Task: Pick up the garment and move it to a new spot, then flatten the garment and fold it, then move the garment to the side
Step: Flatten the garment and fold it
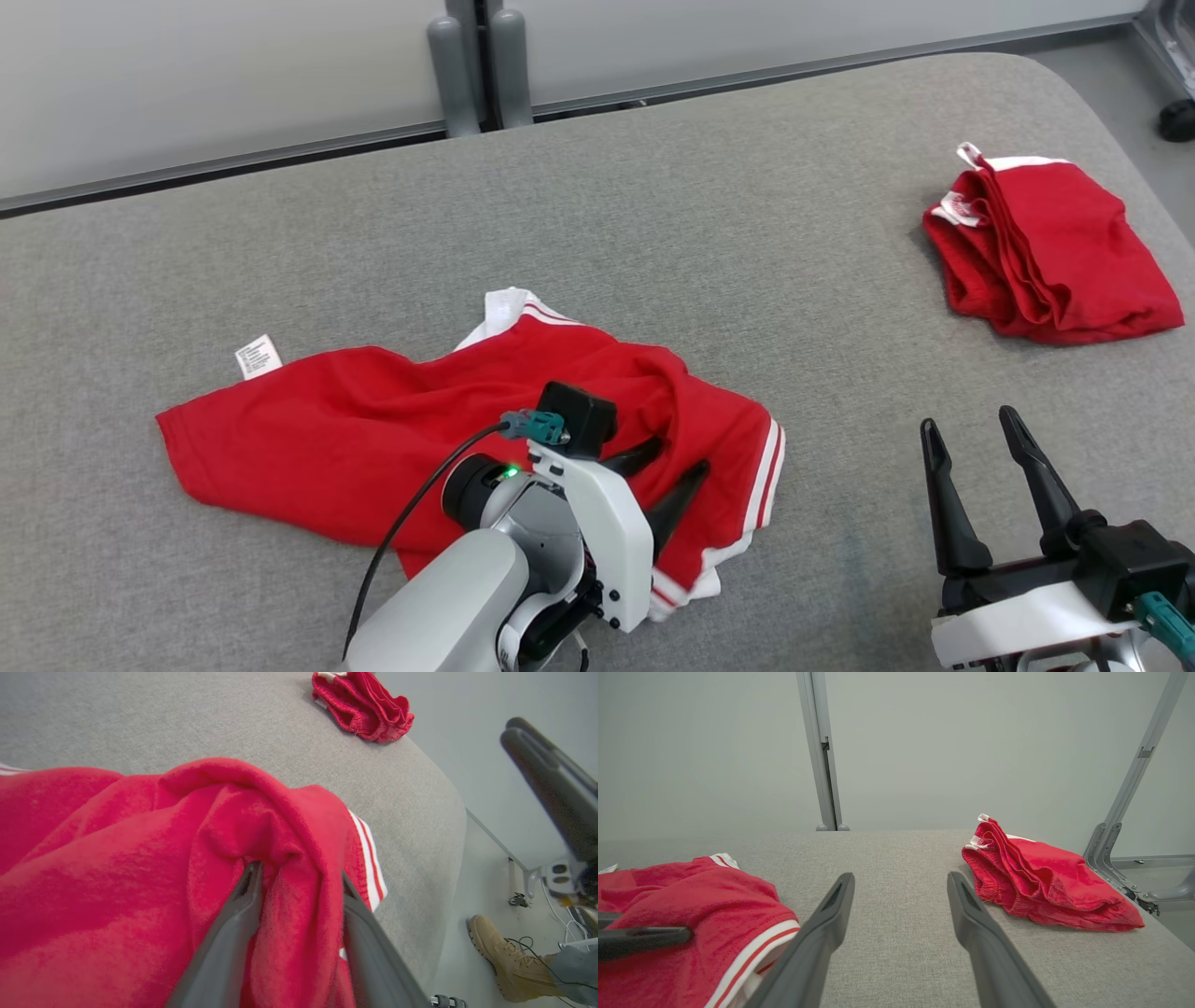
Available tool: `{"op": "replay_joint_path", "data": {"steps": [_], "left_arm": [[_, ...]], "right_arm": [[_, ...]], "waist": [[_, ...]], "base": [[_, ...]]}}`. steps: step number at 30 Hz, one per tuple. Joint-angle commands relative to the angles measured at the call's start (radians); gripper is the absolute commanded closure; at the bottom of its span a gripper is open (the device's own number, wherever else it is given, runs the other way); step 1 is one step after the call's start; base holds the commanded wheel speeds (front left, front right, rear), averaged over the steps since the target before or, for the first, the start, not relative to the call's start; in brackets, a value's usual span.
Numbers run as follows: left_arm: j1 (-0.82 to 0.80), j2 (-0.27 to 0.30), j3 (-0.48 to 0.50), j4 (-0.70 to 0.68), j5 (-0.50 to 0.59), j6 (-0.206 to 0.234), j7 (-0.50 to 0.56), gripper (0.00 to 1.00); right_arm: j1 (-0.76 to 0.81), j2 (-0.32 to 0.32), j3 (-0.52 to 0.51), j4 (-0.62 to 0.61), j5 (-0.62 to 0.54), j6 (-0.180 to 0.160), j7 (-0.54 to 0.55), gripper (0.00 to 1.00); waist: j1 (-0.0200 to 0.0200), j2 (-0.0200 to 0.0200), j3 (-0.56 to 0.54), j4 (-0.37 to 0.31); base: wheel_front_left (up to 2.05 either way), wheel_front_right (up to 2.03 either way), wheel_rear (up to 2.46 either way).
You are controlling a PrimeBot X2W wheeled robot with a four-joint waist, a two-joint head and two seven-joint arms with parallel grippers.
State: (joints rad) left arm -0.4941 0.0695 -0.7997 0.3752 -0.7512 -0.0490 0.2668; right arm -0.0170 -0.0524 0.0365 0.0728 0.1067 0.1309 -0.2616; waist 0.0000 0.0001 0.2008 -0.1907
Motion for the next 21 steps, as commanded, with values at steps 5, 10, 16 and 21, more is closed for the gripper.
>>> {"op": "replay_joint_path", "data": {"steps": [5,10,16,21], "left_arm": [[0.016,-0.008,0.0,0.065,0.0,-0.009,-0.121,0.0],[0.106,0.027,0.044,-0.002,0.018,0.04,-0.267,0.0],[0.304,0.12,0.126,-0.131,0.015,0.149,-0.403,0.0],[0.459,0.192,0.214,-0.197,0.038,0.229,-0.512,0.0]], "right_arm": [[0.014,0.0,-0.014,0.004,0.004,0.0,-0.005,0.0],[0.036,-0.001,-0.044,-0.008,-0.014,0.0,-0.005,0.0],[0.089,-0.017,-0.087,-0.005,-0.042,0.0,-0.005,0.0],[0.136,-0.021,-0.122,0.0,-0.06,0.0,-0.005,0.0]], "waist": [[0.0,-0.0001,-0.024,-0.011],[0.0,-0.0001,-0.085,0.021],[0.0,-0.0001,-0.174,0.081],[0.0,-0.0001,-0.218,0.137]], "base": [[0.0,0.0,0.0],[0.0,0.0,0.0],[0.0,0.0,0.0],[0.0,0.0,0.0]]}}
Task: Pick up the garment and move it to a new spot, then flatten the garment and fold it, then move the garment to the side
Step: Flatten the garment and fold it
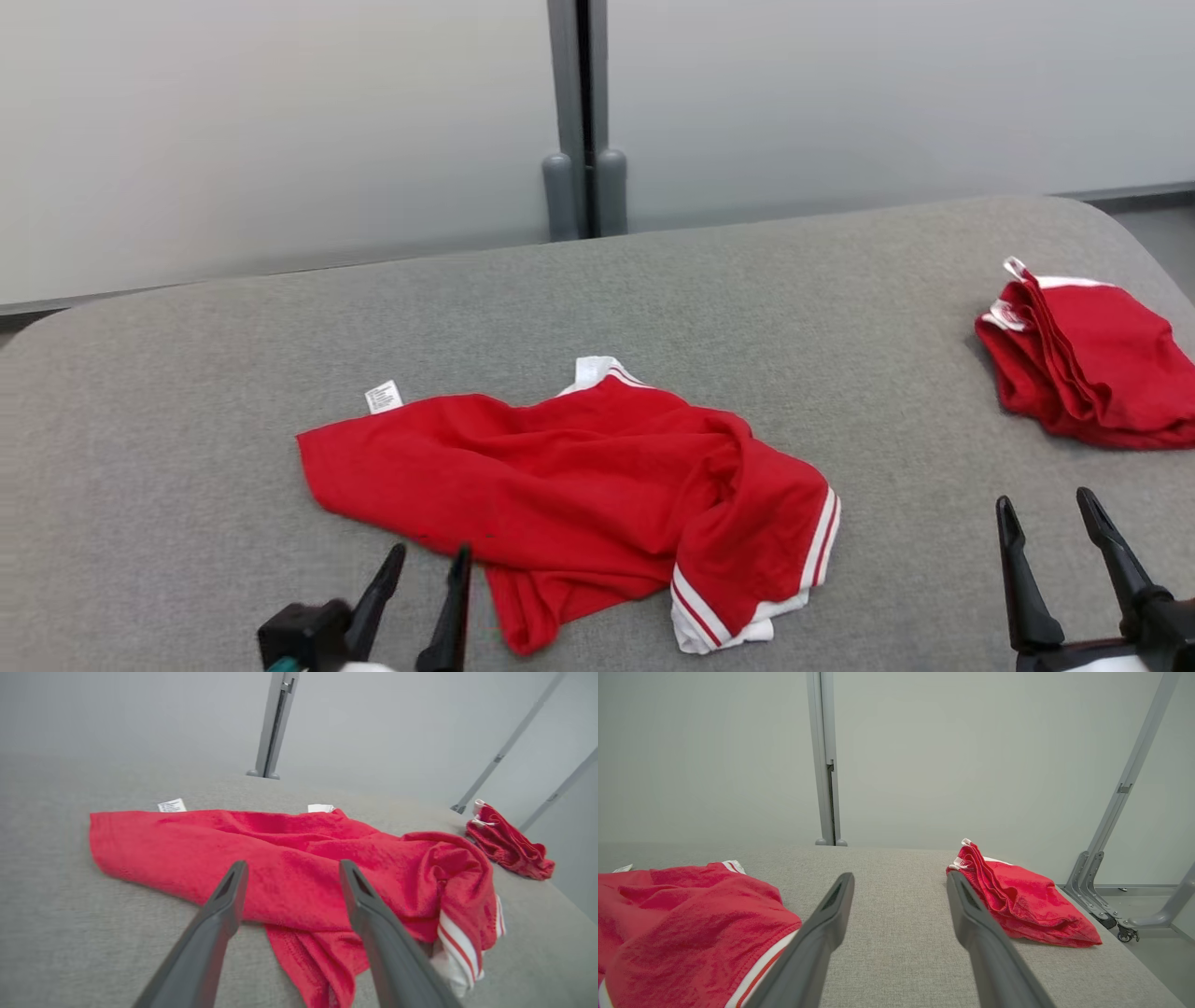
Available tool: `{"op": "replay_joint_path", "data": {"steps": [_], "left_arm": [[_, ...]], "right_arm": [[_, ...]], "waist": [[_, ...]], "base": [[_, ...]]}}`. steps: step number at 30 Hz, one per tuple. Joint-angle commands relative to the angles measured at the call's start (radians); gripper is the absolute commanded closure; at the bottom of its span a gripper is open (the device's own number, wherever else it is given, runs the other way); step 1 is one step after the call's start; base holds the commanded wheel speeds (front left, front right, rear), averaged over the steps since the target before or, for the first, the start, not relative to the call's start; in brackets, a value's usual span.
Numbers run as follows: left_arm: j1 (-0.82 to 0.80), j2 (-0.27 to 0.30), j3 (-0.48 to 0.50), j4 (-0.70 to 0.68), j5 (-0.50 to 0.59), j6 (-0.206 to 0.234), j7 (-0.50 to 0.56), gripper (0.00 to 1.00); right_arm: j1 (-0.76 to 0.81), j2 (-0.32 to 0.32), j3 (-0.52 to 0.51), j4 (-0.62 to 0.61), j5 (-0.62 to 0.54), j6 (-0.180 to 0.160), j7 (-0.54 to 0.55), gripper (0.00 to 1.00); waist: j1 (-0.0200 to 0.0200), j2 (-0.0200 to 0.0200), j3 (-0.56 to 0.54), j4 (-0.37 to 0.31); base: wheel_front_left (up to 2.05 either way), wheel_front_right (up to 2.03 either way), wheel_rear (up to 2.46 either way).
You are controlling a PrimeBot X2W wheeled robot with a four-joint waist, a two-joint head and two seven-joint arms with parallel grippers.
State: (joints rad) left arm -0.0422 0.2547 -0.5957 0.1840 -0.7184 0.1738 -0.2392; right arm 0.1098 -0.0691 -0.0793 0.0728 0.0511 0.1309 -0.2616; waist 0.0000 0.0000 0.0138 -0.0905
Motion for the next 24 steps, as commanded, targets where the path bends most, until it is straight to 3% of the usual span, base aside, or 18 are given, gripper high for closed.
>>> {"op": "replay_joint_path", "data": {"steps": [1,6,15,24], "left_arm": [[0.038,0.012,0.028,-0.009,0.011,0.013,-0.014,0.0],[0.16,0.021,0.152,-0.037,0.081,0.007,-0.027,0.0],[0.309,-0.072,0.387,-0.059,0.231,-0.098,-0.025,0.0],[0.317,-0.162,0.507,-0.038,0.333,-0.201,-0.025,0.0]], "right_arm": [[0.019,-0.003,-0.01,0.003,-0.008,0.0,-0.005,0.0],[0.061,0.004,-0.034,0.031,-0.01,0.0,-0.005,0.0],[0.102,0.015,-0.043,0.065,-0.012,0.0,-0.005,0.0],[0.088,0.016,-0.023,0.078,0.005,0.0,-0.005,0.0]], "waist": [[0.0,0.0,-0.037,0.047],[0.0,0.0,-0.058,0.091],[0.0,0.0,-0.082,0.126],[0.0,0.0,-0.089,0.125]], "base": [[0.0,0.0,0.0],[0.0,0.0,0.0],[0.0,0.0,0.0],[0.0,0.0,0.0]]}}
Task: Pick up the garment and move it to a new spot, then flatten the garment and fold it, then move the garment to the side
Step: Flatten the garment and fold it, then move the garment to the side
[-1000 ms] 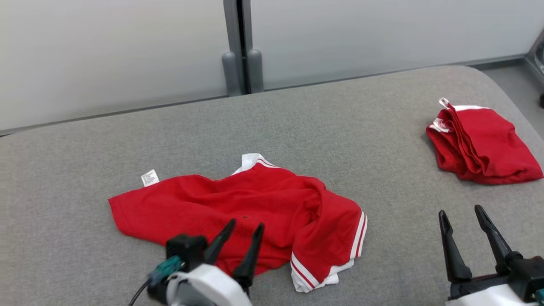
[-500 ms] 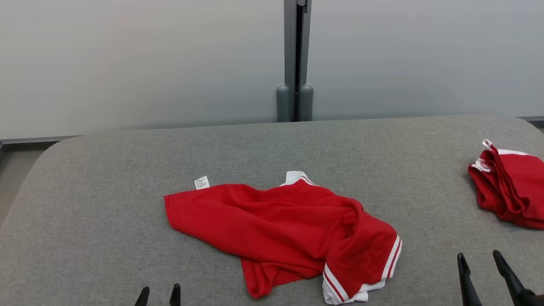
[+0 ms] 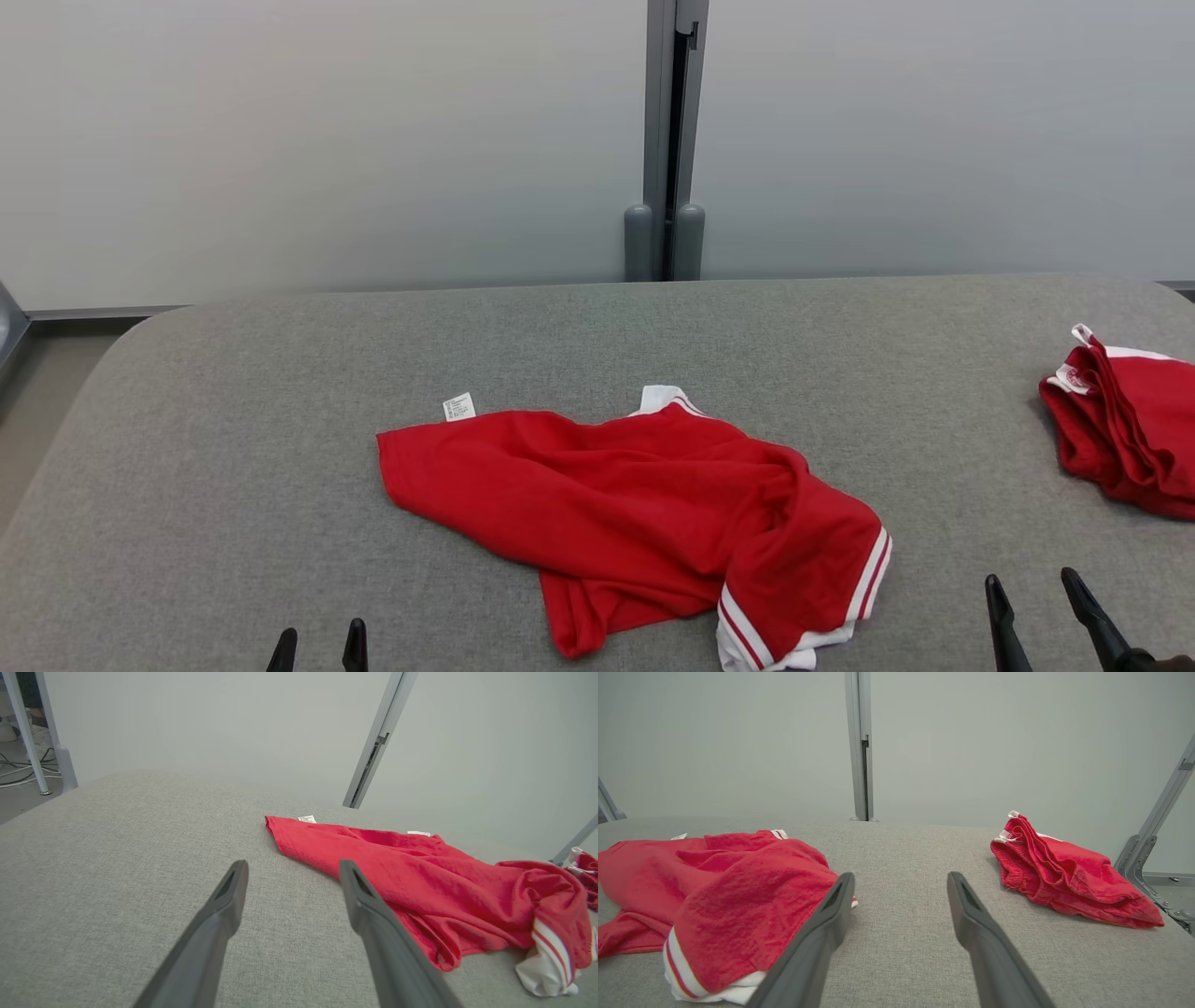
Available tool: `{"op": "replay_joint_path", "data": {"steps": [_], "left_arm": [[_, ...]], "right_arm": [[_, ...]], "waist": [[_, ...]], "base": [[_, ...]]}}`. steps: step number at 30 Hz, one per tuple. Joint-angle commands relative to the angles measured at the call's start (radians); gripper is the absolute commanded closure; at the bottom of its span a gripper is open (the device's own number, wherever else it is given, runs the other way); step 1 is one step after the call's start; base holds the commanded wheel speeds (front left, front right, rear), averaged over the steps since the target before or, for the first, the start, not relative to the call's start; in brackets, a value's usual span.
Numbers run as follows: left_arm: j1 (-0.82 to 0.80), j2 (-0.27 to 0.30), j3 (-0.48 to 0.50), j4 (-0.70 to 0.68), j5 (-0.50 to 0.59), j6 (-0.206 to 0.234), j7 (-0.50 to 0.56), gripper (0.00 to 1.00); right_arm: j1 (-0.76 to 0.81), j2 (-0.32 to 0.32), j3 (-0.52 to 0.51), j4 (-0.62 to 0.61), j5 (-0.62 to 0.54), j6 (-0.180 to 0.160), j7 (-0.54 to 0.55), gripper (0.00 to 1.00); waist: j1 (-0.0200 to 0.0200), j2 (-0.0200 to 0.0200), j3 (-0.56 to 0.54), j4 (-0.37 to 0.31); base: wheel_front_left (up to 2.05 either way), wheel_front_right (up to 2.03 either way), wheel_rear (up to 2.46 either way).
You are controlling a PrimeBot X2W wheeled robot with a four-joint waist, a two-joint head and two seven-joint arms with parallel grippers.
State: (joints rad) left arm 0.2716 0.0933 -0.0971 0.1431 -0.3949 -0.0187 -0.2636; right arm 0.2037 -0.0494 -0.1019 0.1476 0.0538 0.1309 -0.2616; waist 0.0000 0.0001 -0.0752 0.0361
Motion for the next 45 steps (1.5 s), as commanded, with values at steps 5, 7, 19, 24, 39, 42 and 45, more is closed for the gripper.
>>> {"op": "replay_joint_path", "data": {"steps": [5,7,19,24,39,42,45], "left_arm": [[-0.001,-0.024,0.044,0.015,0.039,-0.036,-0.001,0.0],[-0.005,-0.028,0.056,0.018,0.045,-0.044,-0.001,0.0],[-0.329,0.023,0.024,0.19,0.015,-0.092,0.128,0.0],[-0.549,0.095,0.026,0.334,0.005,-0.081,0.338,0.0],[-0.792,0.19,-0.012,0.598,-0.066,-0.107,0.606,0.26],[-0.796,0.174,-0.048,0.588,-0.086,-0.113,0.59,1.0],[-0.806,0.172,-0.086,0.542,-0.114,-0.114,0.549,1.0]], "right_arm": [[-0.011,-0.003,0.009,0.008,0.003,0.0,-0.005,0.0],[-0.013,-0.003,0.014,0.01,0.005,0.0,-0.005,0.0],[-0.08,-0.003,0.061,-0.012,-0.011,0.0,-0.005,0.0],[-0.146,-0.004,0.086,-0.036,-0.002,0.0,-0.005,0.0],[-0.237,-0.004,0.09,-0.03,0.022,0.0,-0.005,0.0],[-0.241,-0.004,0.088,-0.022,0.023,0.0,-0.005,0.0],[-0.237,-0.004,0.087,-0.016,0.028,0.0,-0.005,0.0]], "waist": [[0.0,-0.0001,0.0,-0.01],[0.0,-0.0001,0.001,-0.014],[0.0,-0.0001,0.102,-0.088],[0.0,-0.0001,0.229,-0.132],[0.0,-0.0001,0.384,-0.191],[0.0,-0.0001,0.373,-0.18],[0.0,-0.0001,0.352,-0.164]], "base": [[0.0,0.0,0.0],[0.0,0.0,0.0],[0.0,0.0,0.0],[0.0,0.0,0.0],[0.0,0.0,0.0],[0.0,0.0,0.0],[0.0,0.0,0.0]]}}
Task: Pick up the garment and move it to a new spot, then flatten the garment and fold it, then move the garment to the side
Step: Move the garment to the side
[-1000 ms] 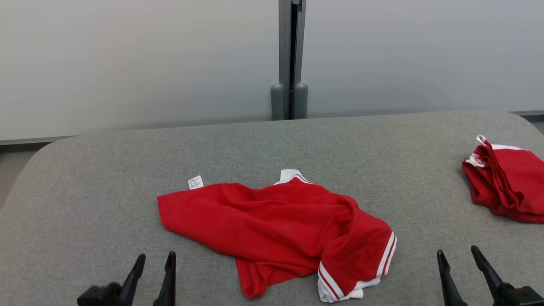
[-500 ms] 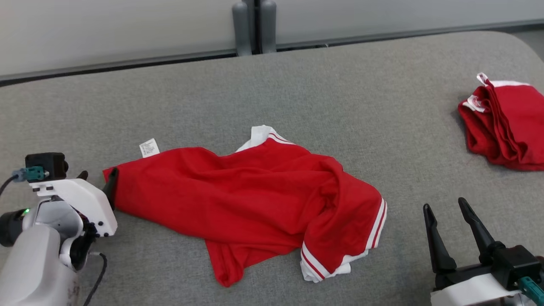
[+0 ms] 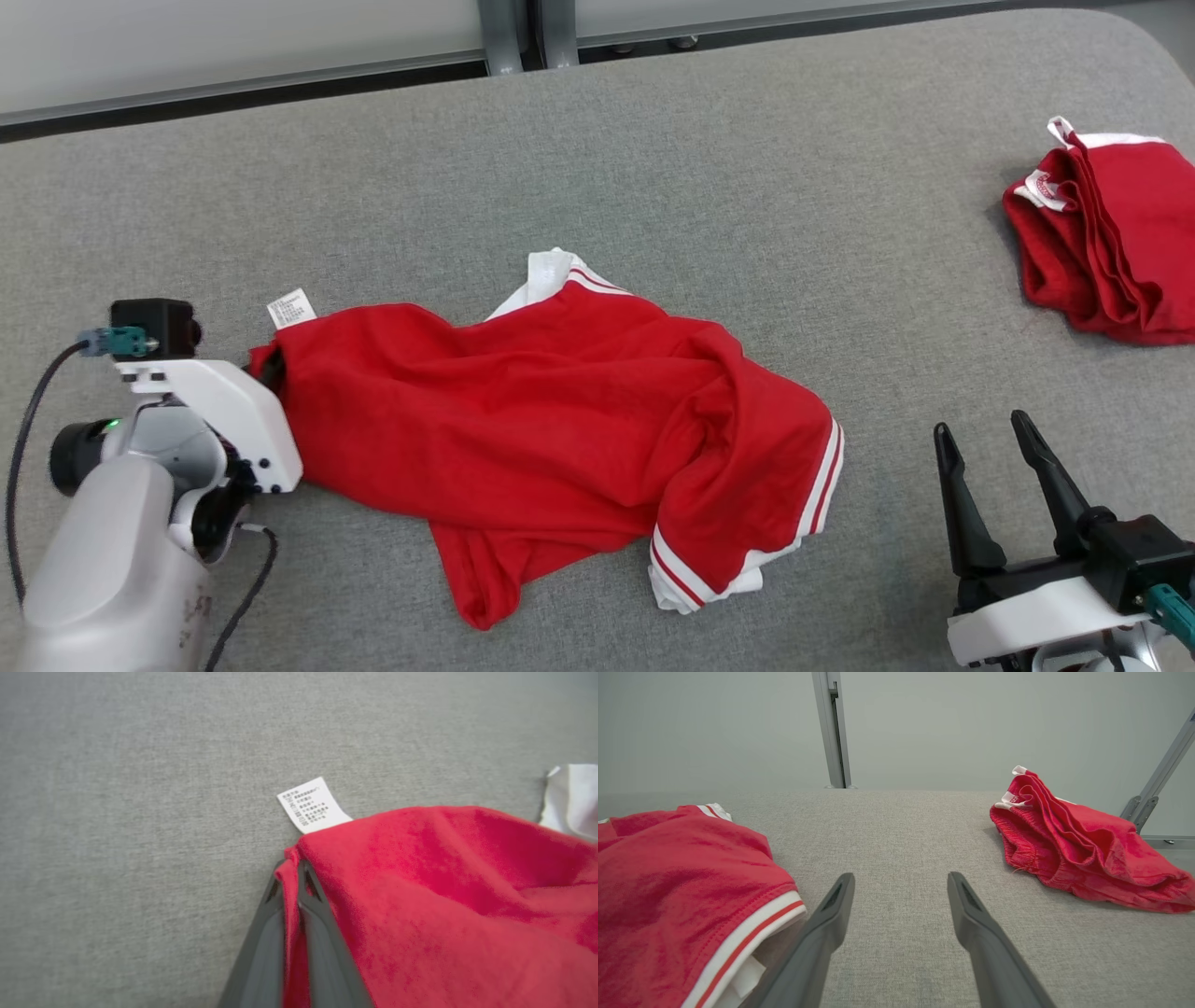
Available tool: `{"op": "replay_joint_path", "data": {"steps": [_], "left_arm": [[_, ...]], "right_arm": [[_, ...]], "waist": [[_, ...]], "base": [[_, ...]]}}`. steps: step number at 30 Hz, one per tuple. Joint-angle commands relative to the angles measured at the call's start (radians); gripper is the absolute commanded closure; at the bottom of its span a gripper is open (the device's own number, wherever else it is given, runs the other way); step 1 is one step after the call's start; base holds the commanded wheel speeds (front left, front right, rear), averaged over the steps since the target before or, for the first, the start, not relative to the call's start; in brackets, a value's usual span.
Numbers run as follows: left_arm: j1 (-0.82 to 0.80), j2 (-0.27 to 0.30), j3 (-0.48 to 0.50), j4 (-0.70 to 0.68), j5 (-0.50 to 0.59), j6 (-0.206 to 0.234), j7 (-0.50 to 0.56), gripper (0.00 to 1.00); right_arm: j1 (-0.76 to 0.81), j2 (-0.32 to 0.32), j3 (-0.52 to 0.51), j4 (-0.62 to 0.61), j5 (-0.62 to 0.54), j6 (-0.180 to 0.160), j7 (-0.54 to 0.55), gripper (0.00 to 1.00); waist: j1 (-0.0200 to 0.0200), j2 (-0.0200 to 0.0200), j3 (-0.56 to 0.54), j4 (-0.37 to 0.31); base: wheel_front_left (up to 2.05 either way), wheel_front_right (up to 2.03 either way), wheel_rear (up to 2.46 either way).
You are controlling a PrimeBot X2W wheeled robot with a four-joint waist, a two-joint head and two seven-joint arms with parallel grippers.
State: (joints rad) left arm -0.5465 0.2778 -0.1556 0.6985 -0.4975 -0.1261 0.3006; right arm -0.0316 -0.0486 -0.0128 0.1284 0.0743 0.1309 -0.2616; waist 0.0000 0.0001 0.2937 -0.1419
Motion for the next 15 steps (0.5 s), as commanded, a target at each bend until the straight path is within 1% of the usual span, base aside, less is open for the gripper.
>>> {"op": "replay_joint_path", "data": {"steps": [1,5,6,10,15], "left_arm": [[0.004,-0.009,-0.036,-0.03,-0.022,-0.005,-0.033,1.0],[-0.034,-0.002,-0.079,-0.108,-0.049,-0.005,-0.131,1.0],[-0.034,-0.002,-0.079,-0.108,-0.049,-0.005,-0.131,1.0],[-0.069,0.003,-0.105,-0.167,-0.085,-0.005,-0.205,1.0],[-0.137,0.029,-0.141,-0.188,-0.104,-0.005,-0.236,1.0]], "right_arm": [[0.001,-0.005,-0.004,0.007,0.007,0.0,-0.005,0.0],[0.011,-0.004,0.003,0.02,0.008,0.0,-0.005,0.0],[0.011,-0.004,0.003,0.02,0.008,0.0,-0.005,0.0],[0.021,-0.004,0.005,0.029,0.012,0.0,-0.005,0.0],[0.032,-0.004,0.009,0.037,0.014,0.0,-0.005,0.0]], "waist": [[0.0,-0.0001,-0.026,0.019],[0.0,-0.0001,-0.074,0.033],[0.0,-0.0001,-0.074,0.033],[0.0,-0.0001,-0.122,0.04],[0.0,-0.0001,-0.169,0.032]], "base": [[0.0,0.0,0.0],[0.0,0.0,0.0],[0.0,0.0,0.0],[0.0,0.0,0.0],[0.0,0.0,0.0]]}}
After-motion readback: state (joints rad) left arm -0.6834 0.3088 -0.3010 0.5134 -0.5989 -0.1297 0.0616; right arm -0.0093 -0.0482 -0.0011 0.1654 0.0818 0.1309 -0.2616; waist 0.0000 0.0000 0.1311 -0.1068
